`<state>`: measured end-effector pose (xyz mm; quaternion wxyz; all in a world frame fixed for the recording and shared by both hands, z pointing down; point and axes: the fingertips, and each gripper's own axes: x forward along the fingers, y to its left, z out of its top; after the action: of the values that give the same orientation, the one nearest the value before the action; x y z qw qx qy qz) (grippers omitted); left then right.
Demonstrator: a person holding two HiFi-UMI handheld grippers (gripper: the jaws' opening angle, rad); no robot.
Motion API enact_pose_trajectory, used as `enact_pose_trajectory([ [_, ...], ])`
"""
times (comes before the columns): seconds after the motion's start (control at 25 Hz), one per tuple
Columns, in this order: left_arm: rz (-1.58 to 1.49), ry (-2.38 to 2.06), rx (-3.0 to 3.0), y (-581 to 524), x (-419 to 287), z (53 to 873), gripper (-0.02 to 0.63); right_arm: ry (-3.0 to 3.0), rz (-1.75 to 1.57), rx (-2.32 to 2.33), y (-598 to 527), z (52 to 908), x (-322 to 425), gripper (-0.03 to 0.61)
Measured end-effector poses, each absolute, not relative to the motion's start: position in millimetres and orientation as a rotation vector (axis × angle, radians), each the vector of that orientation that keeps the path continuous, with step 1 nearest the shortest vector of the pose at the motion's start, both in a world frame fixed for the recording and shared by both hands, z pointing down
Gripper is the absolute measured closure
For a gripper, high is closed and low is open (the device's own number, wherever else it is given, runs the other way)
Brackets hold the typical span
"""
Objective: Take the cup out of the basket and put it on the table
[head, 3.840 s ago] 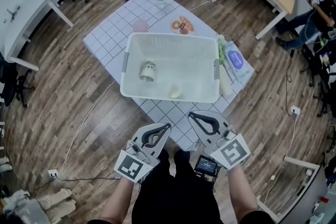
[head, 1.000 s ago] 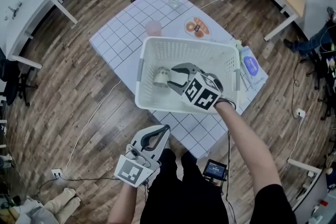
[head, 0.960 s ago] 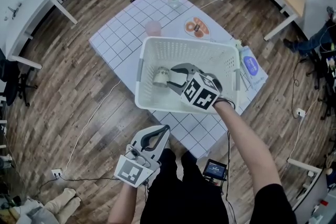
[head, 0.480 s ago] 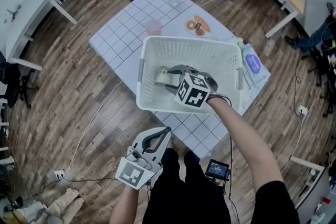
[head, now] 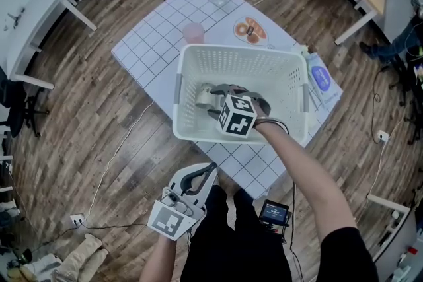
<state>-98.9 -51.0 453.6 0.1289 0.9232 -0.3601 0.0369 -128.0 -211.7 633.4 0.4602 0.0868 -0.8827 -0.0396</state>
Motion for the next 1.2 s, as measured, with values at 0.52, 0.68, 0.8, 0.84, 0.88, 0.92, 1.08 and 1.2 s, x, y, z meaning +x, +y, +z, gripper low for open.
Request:
enact_pose_trajectory([
  [0.52,0.111,-1.033,2.681,-51,-99,458,0.606,-2.14,-0.194,0.26,-221,648,-140,0.359],
  [0.68,0.108,-1.037,2.68,-51,-99,457,0.606,-2.129,-0.181,0.262,-221,652,-139,0.36],
  [0.8,0.112,-1.037,2.672,-50,-99,459,0.606,-2.123,-0.193,0.259,-221,654,-139,0.362],
  [0.84,0.117,-1.035,2.67,-50,-99,460,0.606,-2.119,-0.203,0.261,-222,654,-139,0.365],
  [0.88,0.12,-1.034,2.671,-50,-99,460,0.606,-2.116,-0.215,0.266,-223,654,-139,0.368],
  [0.92,0.12,-1.033,2.674,-50,-99,461,0.606,-2.113,-0.226,0.273,-225,654,-139,0.38],
  [1.08,0.117,-1.029,2.686,-50,-97,461,0.606,-2.111,-0.247,0.309,-232,652,-136,0.465],
  [1.2,0.117,-1.03,2.683,-49,-96,460,0.606,-2.104,-0.264,0.325,-235,651,-134,0.499],
])
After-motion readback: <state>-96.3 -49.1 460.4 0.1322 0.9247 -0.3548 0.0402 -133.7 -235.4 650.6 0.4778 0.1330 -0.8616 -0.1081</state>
